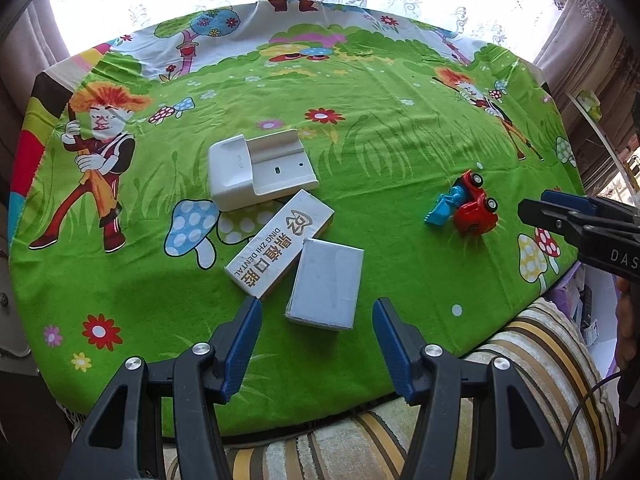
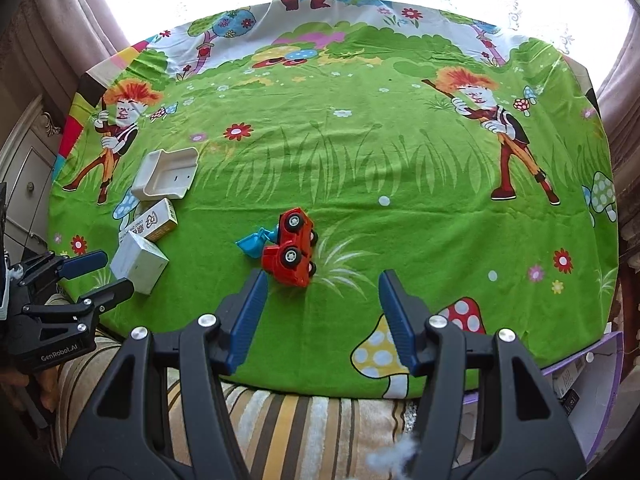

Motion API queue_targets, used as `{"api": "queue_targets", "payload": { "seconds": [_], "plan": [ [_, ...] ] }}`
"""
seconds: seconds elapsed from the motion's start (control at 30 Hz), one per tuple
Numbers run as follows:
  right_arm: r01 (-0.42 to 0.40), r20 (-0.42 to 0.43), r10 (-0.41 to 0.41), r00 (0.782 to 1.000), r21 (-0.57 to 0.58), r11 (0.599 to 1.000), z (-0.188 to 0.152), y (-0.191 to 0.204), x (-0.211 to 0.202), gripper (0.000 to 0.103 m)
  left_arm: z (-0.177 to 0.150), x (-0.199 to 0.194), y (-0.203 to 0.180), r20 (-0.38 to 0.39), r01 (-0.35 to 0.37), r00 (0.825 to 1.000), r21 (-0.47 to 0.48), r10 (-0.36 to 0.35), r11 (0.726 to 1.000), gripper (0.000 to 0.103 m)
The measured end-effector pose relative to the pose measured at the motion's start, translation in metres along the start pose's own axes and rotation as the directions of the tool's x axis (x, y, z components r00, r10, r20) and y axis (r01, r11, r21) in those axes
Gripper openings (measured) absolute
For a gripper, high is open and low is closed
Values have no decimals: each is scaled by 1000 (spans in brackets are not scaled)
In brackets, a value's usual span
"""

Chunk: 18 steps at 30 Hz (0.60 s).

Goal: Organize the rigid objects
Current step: 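Move left tool to white cube box while right tool approaches red toy car, then grasp white cube box with left tool while right tool grasps red toy car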

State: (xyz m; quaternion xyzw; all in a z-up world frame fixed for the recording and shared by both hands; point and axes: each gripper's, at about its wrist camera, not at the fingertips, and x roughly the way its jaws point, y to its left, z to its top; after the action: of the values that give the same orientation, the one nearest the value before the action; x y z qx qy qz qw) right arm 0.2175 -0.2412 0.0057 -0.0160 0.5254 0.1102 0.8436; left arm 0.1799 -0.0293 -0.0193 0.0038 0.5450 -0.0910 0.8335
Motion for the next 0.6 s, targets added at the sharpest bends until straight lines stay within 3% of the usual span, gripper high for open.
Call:
{"api": "queue_targets", "payload": {
  "seconds": [0.33,0.5,0.6],
  "plan": [
    [3,-18,-2,1000,50,999,15,-5,35,62,4,8,-2,12,-11,1000,8,11,1000,58],
    [-27,-28,29,999,72,997,15,-11,43,61,4,14,-2,-5,9,1000,4,-9,1000,38],
    [-17,-23,19,1000,84,996,13,-18,40,61,3,13,-2,-1,22,1000,1,-22,1000,38]
  ]
}}
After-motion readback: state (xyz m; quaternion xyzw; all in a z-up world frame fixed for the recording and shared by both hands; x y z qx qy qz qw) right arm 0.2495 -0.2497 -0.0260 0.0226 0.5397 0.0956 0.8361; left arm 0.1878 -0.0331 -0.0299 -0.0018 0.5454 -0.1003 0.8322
